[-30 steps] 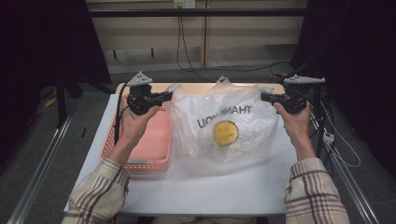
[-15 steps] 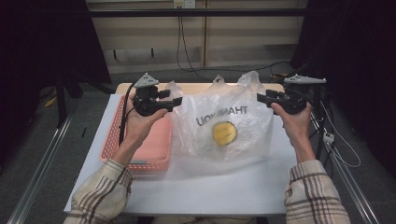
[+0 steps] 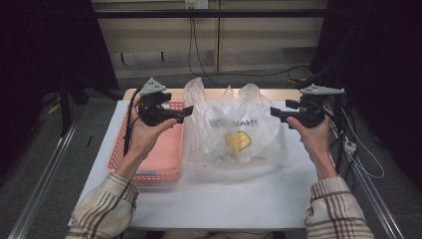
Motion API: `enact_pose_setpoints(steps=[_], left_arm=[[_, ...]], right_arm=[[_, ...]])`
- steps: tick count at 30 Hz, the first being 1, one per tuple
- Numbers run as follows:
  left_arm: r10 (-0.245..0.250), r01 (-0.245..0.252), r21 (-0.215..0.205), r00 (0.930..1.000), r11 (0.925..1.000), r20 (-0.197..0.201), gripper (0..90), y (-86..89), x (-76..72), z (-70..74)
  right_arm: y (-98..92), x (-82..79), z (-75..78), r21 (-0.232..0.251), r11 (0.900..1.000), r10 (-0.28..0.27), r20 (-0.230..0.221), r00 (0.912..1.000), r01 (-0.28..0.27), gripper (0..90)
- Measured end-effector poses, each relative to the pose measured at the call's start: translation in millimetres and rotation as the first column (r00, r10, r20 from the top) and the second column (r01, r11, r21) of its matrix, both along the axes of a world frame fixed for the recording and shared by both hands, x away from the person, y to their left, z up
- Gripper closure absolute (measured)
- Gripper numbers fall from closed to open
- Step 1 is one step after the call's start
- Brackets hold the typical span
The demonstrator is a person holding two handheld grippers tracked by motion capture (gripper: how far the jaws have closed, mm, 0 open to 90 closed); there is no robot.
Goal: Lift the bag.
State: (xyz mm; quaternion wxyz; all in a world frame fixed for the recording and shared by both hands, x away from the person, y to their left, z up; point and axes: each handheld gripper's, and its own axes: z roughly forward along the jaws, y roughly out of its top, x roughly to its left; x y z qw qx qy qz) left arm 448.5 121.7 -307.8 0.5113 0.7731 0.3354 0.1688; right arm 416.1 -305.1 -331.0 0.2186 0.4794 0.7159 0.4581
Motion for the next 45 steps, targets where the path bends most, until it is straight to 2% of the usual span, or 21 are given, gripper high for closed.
enact_pose_setpoints(steps=[4,7,12,16,21,25,28,31,34,38,45], left_arm=[[-0.011,0.011,0.0,0.9999,0.9999,-0.001,6.9,1.4,-5.9,-1.8],[-0.007,0.007,0.005,0.9994,1.0,-0.035,7.9,1.2,-7.9,-6.3],[-0.028,0.028,0.019,0.9993,0.9994,-0.023,6.2,2.9,-15.7,-9.6],[-0.026,0.027,0.023,0.9995,0.9994,-0.018,5.5,4.7,-22.4,-8.8],[-0.029,0.029,0.015,0.9995,0.9995,-0.013,5.6,6.7,-33.1,-5.5],[-0.038,0.038,0.03,0.9993,0.9988,-0.003,6.2,8.3,-41.6,-6.3],[-0.05,0.05,0.033,0.9987,0.9982,0.007,7.4,11.0,-48.8,-9.6],[-0.035,0.034,0.028,0.9994,0.999,0.009,7.4,15.3,-54.7,-15.3],[-0.023,0.023,0.028,0.9997,0.9993,0.007,7.4,18.8,-59.5,-20.6],[-0.047,0.047,0.055,0.9988,0.9974,0.013,6.6,23.3,-65.2,-22.7],[-0.048,0.048,0.053,0.9988,0.9974,-0.012,4.6,34.7,-77.7,-31.7]], right_arm=[[0.0,-5.9,-5.4,0.001,1.0,-0.005,-0.005,1.0,0.005,23.6],[-1.4,-9.3,-7.9,0.013,1.0,-0.011,-0.011,0.9999,0.011,22.2],[-3.1,-16.8,-10.1,0.024,1.0,-0.018,-0.012,0.9998,0.019,18.4],[-2.7,-25.1,-11.5,0.03,0.999,-0.016,-0.01,0.9998,0.016,17.3],[0.3,-35.3,-14.1,0.021,1.0,-0.015,-0.011,0.9998,0.015,16.1],[3.3,-44.3,-15.6,0.003,1.0,-0.02,-0.003,0.9998,0.02,15.9],[5.7,-50.8,-19.5,-0.015,1.0,-0.021,-0.019,0.9996,0.021,15.9],[7.1,-57.6,-23.7,0.006,1.0,-0.005,-0.032,0.9995,0.006,15.9],[10.1,-64.1,-25.4,0.01,1.0,-0.001,-0.03,0.9995,0.001,15.8],[15.7,-73.4,-24.8,-0.008,1.0,-0.024,-0.025,0.9994,0.024,14.0],[19.2,-90.1,-28.8,-0.005,1.0,-0.029,-0.018,0.9994,0.028,13.2]])
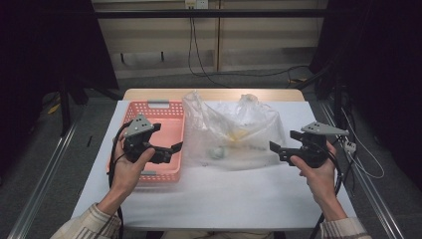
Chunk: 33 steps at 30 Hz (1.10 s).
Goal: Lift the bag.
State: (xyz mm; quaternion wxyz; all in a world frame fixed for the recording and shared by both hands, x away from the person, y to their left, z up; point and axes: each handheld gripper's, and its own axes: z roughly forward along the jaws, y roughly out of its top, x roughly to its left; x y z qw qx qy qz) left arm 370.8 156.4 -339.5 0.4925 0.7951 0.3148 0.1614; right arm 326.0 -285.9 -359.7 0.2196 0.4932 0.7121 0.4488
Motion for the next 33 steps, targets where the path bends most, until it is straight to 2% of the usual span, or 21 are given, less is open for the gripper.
enact_pose_setpoints(steps=[2,5,7,8,13,15,19,21,24,27,30,33], left_arm=[[0.016,-0.016,-0.006,0.9999,0.9999,-0.007,4.7,3.4,-4.0,-2.4],[0.035,-0.035,0.013,0.9994,0.9993,0.001,4.9,9.2,-11.9,-5.7],[0.049,-0.049,0.003,0.9988,0.9988,0.008,4.9,13.3,-17.9,-8.1],[0.046,-0.047,0.014,0.9989,0.9988,0.008,4.7,15.5,-20.2,-8.8],[0.051,-0.05,0.016,0.9986,0.9986,-0.016,4.7,21.8,-30.1,-18.8],[0.04,-0.039,0.033,0.9989,0.9987,-0.026,4.7,25.3,-35.9,-23.9],[0.05,-0.049,0.035,0.9986,0.9982,-0.018,4.8,29.4,-48.2,-32.1],[0.06,-0.059,0.049,0.9981,0.997,-0.011,4.9,30.8,-53.7,-34.2],[0.093,-0.093,0.052,0.9956,0.9943,-0.006,5.5,30.8,-58.7,-39.8],[0.098,-0.098,0.034,0.9948,0.9946,-0.024,5.6,30.7,-62.2,-48.5],[0.085,-0.083,0.049,0.9958,0.9953,-0.035,5.6,31.4,-64.6,-53.7],[0.086,-0.085,0.059,0.9959,0.9947,-0.027,5.6,33.6,-70.2,-56.0]], right_arm=[[0.6,-3.3,-1.8,0.004,1.0,0.006,-0.004,1.0,-0.006,12.9],[1.1,-7.1,-5.8,0.006,1.0,0.01,-0.014,0.9999,-0.01,10.3],[2.4,-10.3,-9.1,-0.003,1.0,0.004,-0.016,0.9999,-0.004,10.1],[3.3,-11.9,-10.8,-0.008,1.0,0.0,-0.018,0.9998,0.0,9.7],[8.2,-20.5,-19.4,-0.04,0.999,-0.004,-0.022,0.9997,0.003,8.9],[9.7,-25.8,-22.2,-0.046,0.999,-0.013,-0.006,0.9999,0.013,9.0],[12.0,-35.1,-27.4,-0.053,0.998,-0.03,0.003,0.9995,0.03,9.0],[11.8,-38.9,-29.8,-0.058,0.998,-0.033,0.002,0.9995,0.033,8.9],[10.7,-44.2,-33.8,-0.049,0.998,-0.03,-0.013,0.9995,0.029,8.9],[8.6,-48.3,-39.8,-0.051,0.998,-0.025,-0.025,0.9994,0.024,8.5],[6.9,-52.7,-47.0,-0.054,0.998,-0.025,-0.043,0.9987,0.023,8.1],[4.4,-57.1,-54.7,-0.062,0.998,-0.032,-0.054,0.9981,0.028,8.0]])
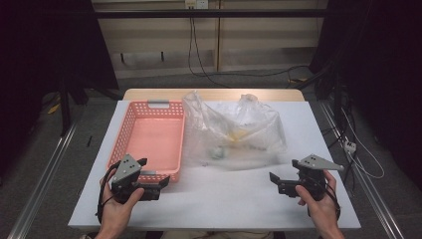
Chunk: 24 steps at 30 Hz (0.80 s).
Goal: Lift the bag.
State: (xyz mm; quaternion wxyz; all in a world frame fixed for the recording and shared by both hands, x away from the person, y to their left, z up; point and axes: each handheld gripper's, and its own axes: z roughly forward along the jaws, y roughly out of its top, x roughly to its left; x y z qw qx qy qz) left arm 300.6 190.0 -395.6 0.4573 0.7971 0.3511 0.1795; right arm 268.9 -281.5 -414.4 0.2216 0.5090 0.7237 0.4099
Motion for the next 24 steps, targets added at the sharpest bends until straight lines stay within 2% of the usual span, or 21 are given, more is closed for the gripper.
enact_pose_setpoints(steps=[2,6,7,8,12,16,21,24], left_arm=[[0.002,-0.002,-0.001,0.9999,1.0,-0.012,5.6,1.1,-2.6,-0.9],[0.013,-0.013,-0.005,0.9999,0.9999,0.0,5.6,3.1,-7.0,-8.4],[0.016,-0.016,-0.016,0.9998,0.9997,-0.007,5.5,3.8,-7.6,-10.9],[0.026,-0.026,-0.027,0.9996,0.9993,0.005,5.4,4.9,-9.0,-12.2],[0.04,-0.039,-0.051,0.9989,0.9979,0.023,5.4,8.4,-14.6,-11.5],[0.039,-0.037,-0.066,0.9987,0.9971,0.033,5.5,12.1,-18.0,-14.7],[0.043,-0.04,-0.098,0.9987,0.9944,0.027,5.3,16.9,-24.3,-12.1],[0.056,-0.053,-0.091,0.998,0.9944,0.03,5.4,16.9,-23.9,-12.9]], right_arm=[[-2.1,-2.2,-2.1,0.012,1.0,-0.013,0.004,0.9999,0.013,8.0],[-4.8,-6.9,-5.5,0.019,1.0,-0.025,0.004,0.9997,0.025,7.4],[-4.6,-8.3,-6.9,0.02,0.999,-0.025,0.001,0.9997,0.025,7.5],[-4.2,-10.0,-8.9,0.015,1.0,-0.024,-0.003,0.9997,0.024,7.6],[-2.4,-15.7,-16.0,0.022,1.0,-0.013,-0.018,0.9998,0.013,7.9],[-4.4,-18.9,-18.9,0.024,1.0,-0.014,-0.014,0.9998,0.014,7.9],[-5.6,-17.9,-19.8,0.019,1.0,-0.021,-0.006,0.9998,0.021,7.9],[-5.8,-16.6,-20.2,0.019,1.0,-0.02,-0.007,0.9998,0.02,7.9]])
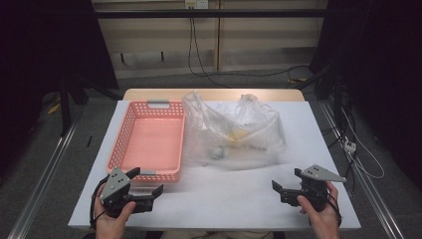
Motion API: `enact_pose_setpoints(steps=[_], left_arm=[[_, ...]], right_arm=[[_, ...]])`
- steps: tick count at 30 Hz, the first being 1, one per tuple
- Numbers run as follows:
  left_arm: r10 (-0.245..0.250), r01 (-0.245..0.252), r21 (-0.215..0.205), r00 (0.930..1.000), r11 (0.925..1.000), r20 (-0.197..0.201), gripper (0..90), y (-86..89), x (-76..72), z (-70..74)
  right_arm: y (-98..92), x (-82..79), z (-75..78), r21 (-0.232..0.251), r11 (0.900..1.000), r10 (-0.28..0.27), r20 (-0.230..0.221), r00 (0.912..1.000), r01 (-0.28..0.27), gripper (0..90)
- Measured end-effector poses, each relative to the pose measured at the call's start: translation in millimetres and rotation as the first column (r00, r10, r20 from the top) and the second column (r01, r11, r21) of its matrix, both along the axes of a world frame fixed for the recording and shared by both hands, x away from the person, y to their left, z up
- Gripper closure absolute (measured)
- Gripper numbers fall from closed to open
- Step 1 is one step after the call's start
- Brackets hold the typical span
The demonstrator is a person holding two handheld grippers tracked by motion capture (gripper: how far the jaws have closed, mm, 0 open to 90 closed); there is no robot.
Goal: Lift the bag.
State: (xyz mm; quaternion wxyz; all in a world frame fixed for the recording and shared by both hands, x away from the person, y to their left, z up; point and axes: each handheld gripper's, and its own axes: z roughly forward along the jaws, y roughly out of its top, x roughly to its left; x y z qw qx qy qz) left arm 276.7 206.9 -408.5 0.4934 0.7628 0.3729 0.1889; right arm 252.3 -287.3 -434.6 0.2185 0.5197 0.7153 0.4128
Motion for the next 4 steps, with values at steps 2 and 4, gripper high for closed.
enact_pose_setpoints(steps=[2,4], left_arm=[[0.002,-0.002,-0.003,1.0,1.0,-0.002,5.6,0.7,1.1,-0.1],[-0.002,0.002,-0.004,0.9999,1.0,-0.017,5.6,1.9,2.3,-0.3]], right_arm=[[0.6,1.2,-0.3,0.001,1.0,0.002,-0.001,1.0,-0.002,7.9],[1.4,1.9,-0.5,-0.005,1.0,0.008,-0.002,1.0,-0.008,7.9]])
